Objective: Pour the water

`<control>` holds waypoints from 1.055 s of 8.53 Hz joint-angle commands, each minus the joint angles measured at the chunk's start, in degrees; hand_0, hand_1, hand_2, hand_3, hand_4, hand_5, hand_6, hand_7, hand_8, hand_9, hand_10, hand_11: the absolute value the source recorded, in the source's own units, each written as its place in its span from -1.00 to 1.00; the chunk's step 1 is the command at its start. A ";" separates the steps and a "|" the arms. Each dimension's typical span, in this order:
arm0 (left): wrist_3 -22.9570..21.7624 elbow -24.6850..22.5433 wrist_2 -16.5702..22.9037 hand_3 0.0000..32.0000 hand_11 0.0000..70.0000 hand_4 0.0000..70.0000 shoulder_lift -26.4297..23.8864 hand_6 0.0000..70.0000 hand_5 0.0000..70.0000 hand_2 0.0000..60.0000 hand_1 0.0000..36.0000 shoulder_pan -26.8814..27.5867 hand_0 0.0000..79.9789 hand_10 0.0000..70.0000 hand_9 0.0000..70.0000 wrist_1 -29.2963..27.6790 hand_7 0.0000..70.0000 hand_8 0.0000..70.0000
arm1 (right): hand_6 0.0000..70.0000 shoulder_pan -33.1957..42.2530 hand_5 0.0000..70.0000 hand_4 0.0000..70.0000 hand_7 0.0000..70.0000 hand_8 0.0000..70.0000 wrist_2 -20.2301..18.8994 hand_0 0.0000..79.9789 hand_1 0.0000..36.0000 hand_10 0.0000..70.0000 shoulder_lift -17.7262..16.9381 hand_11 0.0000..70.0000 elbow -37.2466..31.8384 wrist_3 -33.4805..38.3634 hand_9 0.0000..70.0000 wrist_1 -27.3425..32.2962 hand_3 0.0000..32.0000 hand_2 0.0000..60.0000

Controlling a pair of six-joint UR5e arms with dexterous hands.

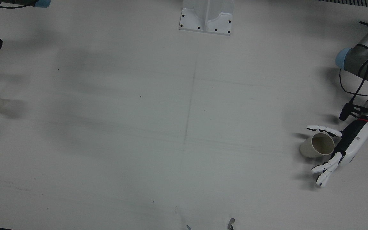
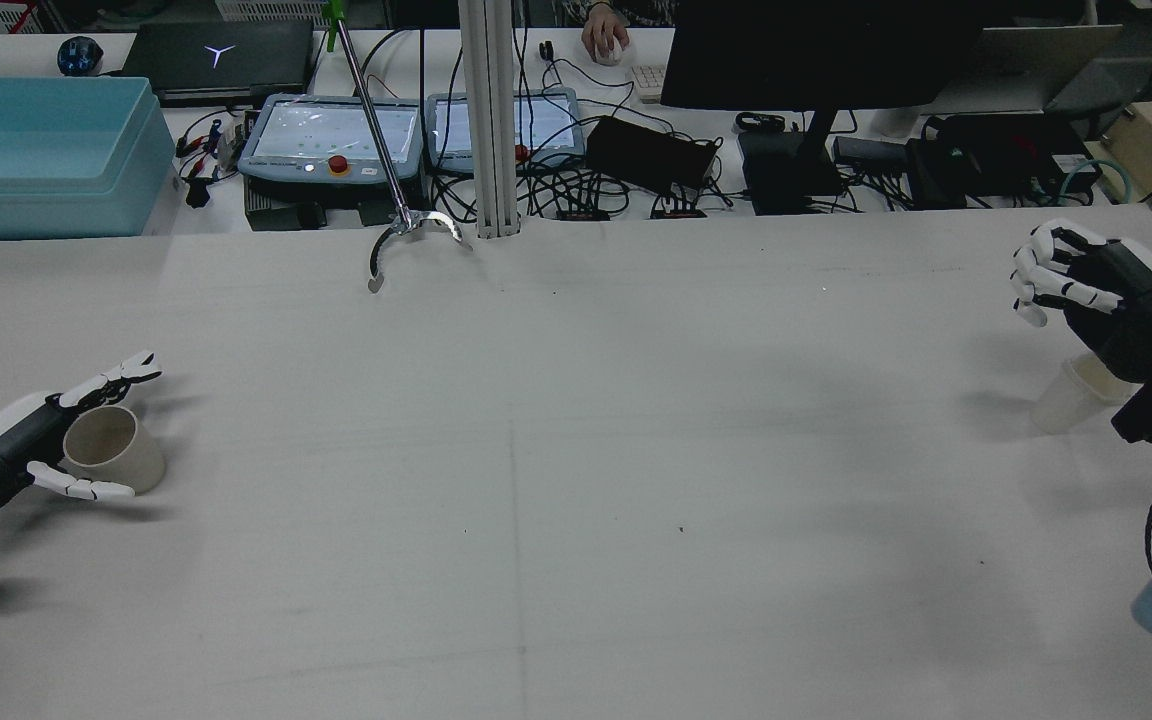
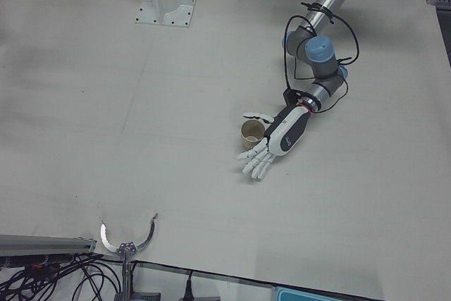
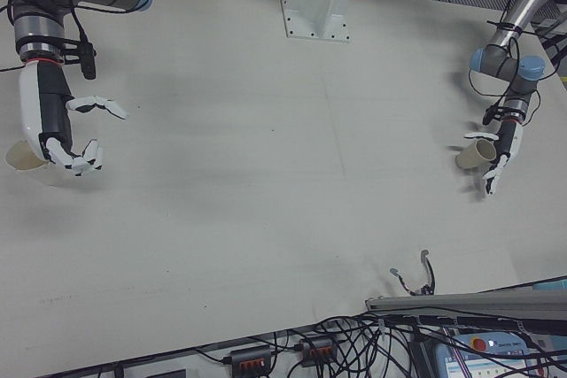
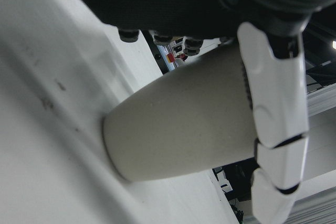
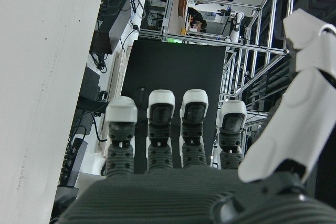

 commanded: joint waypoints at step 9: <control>-15.45 -3.25 -4.33 -1.00 -0.76 0.72 -0.75 -0.69 1.00 1.00 0.98 -0.08 0.48 -0.87 -0.94 11.33 -0.48 -0.96 | 0.30 4.80 1.00 -0.45 0.73 0.34 -1.31 0.17 -0.47 0.54 -2.16 1.00 -8.29 1.14 0.81 13.29 -1.00 -0.14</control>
